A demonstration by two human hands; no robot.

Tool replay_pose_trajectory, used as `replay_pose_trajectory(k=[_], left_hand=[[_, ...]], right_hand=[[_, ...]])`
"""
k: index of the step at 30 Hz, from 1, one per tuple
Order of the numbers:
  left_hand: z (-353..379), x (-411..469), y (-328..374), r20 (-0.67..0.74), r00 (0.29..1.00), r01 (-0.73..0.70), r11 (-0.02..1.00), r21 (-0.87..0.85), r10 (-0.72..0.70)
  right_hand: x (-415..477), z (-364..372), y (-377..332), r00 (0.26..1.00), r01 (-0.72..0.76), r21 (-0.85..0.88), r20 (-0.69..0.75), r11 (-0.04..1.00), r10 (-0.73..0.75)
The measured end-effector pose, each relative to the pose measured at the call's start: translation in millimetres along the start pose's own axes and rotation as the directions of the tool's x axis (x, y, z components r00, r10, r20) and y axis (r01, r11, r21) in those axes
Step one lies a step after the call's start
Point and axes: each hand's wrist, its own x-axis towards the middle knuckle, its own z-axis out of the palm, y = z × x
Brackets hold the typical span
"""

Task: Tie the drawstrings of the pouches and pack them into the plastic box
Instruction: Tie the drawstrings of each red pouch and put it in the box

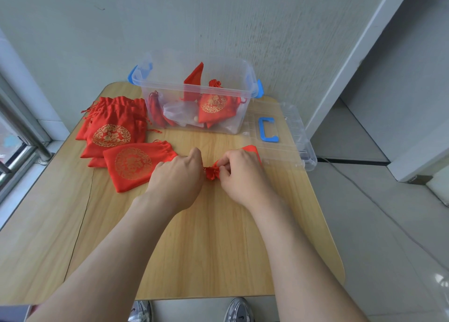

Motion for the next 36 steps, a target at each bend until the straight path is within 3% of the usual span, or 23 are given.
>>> replay_pose_trajectory(k=[7, 10, 15, 18, 22, 26, 31, 36], left_hand=[[-3, -1, 0, 0.017, 1.0, 0.005, 0.99, -0.139, -0.003], [-6, -1, 0, -0.035, 0.999, 0.0, 0.994, -0.108, -0.004], [-5, 0, 0, -0.006, 0.999, 0.043, 0.998, -0.054, -0.043], [-8, 0, -1, 0.029, 0.999, 0.028, 0.991, -0.134, -0.025], [-12, -3, 4, 0.008, 0.993, -0.118, 0.981, -0.152, 0.121], [-11, 3, -1, -0.082, 0.995, -0.068, 0.982, -0.178, 0.054], [-13, 3, -2, -0.029, 0.997, 0.059, 0.967, -0.247, -0.068], [-12, 4, -4, -0.037, 0.992, 0.113, 0.978, -0.178, -0.121]], right_hand=[[-1, 3, -4, 1.0, 0.014, -0.118, 0.021, 0.993, -0.011], [-2, 3, -2, 0.999, 0.012, -0.168, 0.038, 0.986, -0.006], [-4, 2, -1, 0.994, 0.006, -0.271, 0.105, 0.963, 0.024], [-3, 3, 0, 0.991, 0.011, -0.216, 0.13, 0.976, 0.018], [1, 2, 1, 0.992, -0.015, -0.108, 0.123, 0.994, 0.029], [2, -1, 2, 0.994, -0.016, 0.017, 0.111, 1.0, 0.014], [0, 1, 1, 0.993, 0.04, -0.251, 0.114, 0.967, -0.012], [-5, 1, -2, 0.988, 0.085, -0.373, 0.149, 0.924, -0.031]])
